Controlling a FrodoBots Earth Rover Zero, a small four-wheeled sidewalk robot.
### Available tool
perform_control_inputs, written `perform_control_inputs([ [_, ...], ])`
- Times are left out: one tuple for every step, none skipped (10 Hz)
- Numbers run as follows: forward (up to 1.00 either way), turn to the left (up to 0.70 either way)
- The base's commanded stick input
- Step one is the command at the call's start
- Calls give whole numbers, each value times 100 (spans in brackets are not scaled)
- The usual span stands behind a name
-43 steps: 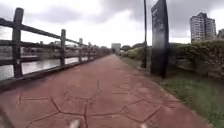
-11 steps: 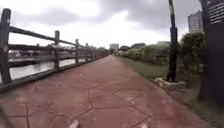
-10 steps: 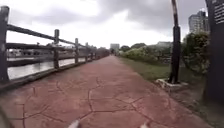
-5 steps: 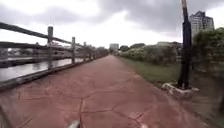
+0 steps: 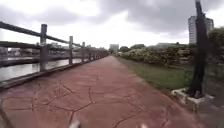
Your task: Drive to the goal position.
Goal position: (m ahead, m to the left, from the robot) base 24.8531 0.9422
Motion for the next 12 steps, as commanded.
perform_control_inputs([
  [70,0],
  [70,0],
  [70,0],
  [70,0],
  [70,0],
  [70,0],
  [70,0],
  [70,0],
  [70,0],
  [70,0],
  [70,0],
  [70,0],
])
